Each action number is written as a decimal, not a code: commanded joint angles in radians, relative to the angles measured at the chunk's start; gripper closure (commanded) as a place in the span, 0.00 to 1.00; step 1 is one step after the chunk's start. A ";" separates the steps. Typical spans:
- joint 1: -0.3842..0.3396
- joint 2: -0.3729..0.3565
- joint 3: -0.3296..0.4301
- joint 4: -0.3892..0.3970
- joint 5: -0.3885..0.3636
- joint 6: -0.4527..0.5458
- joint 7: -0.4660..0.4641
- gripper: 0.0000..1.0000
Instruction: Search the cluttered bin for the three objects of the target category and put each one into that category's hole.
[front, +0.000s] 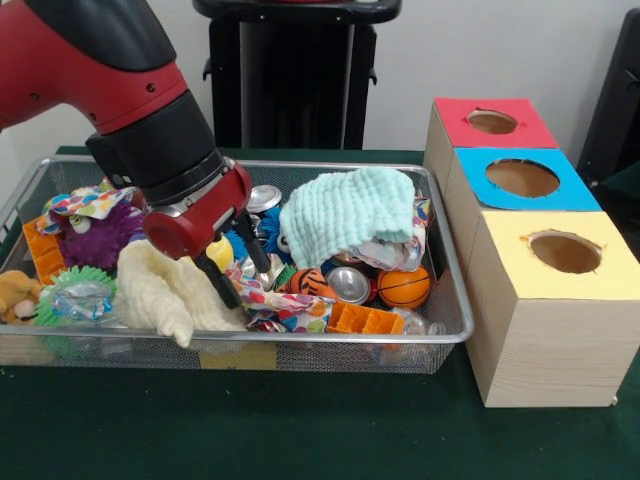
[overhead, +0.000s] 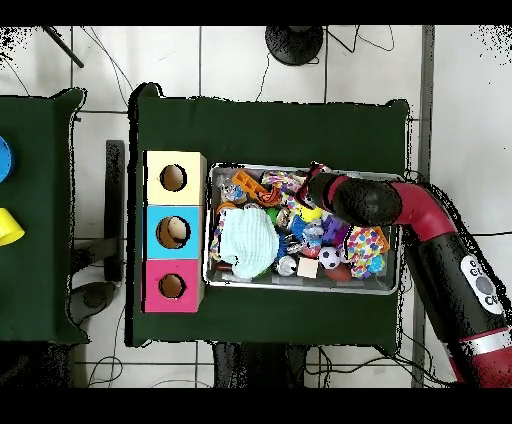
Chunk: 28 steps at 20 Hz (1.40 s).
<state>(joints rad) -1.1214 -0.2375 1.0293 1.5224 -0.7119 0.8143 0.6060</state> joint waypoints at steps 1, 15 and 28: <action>0.013 0.059 -0.052 -0.075 -0.014 0.135 -0.319 0.00; 0.002 0.076 -0.055 -0.062 -0.025 0.119 -0.330 0.00; -0.008 0.070 -0.047 -0.066 -0.061 0.044 -0.327 0.00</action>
<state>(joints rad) -1.1262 -0.1955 1.0293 1.5220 -0.7135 0.8336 0.5548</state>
